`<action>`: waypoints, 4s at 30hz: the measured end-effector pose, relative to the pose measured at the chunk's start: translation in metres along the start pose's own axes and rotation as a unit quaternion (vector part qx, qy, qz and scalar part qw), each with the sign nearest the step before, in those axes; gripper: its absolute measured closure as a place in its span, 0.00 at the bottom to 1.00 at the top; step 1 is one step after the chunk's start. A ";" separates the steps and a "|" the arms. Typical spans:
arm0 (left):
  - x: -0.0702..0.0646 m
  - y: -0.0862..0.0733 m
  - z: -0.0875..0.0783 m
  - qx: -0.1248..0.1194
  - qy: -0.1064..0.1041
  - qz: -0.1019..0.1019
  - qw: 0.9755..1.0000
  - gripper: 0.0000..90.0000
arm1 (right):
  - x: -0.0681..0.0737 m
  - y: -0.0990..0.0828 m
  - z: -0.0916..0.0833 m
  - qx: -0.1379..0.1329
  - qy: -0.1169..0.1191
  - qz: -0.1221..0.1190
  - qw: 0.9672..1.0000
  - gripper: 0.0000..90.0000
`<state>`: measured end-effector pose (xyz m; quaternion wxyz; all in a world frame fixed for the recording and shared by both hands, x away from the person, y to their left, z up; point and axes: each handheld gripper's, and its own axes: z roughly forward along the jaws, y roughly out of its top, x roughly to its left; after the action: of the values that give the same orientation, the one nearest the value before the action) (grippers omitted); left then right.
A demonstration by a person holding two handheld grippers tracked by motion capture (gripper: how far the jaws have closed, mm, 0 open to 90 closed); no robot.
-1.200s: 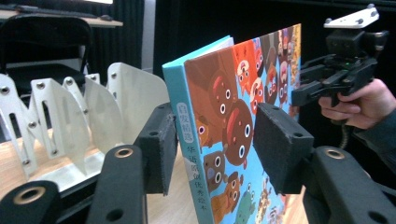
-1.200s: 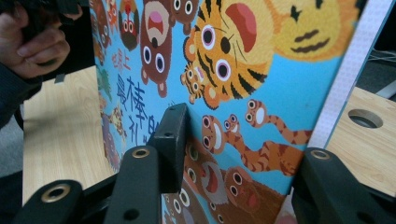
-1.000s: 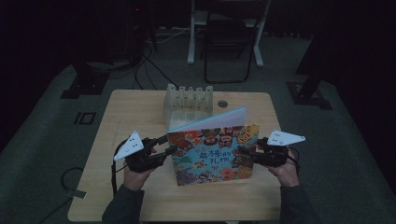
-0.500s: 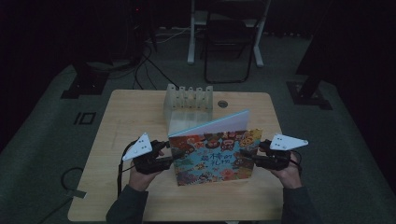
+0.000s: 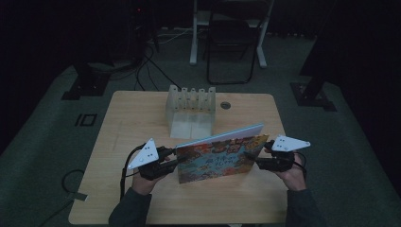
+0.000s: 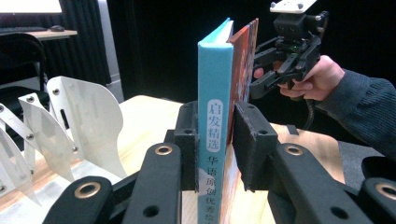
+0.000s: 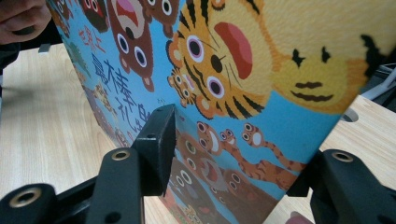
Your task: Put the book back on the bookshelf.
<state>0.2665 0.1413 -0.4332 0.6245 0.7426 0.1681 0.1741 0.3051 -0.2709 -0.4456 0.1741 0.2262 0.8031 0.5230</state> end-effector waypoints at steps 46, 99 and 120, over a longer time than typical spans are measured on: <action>-0.021 -0.029 0.027 0.019 0.005 0.006 1.000 0.87 | -0.018 -0.018 -0.012 0.001 -0.073 0.049 0.996 0.67; -0.021 -0.058 0.055 -0.001 0.016 -0.063 0.998 0.48 | -0.017 -0.038 -0.011 0.005 -0.073 0.078 0.994 0.59; -0.023 -0.066 0.060 -0.014 0.036 -0.059 0.998 0.71 | -0.016 -0.062 -0.021 0.013 -0.081 0.099 0.992 0.58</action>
<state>0.2720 0.0891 -0.5093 0.6376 0.7157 0.2316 0.1663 0.2966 -0.3174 -0.4937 0.1827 0.3485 0.7668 0.5072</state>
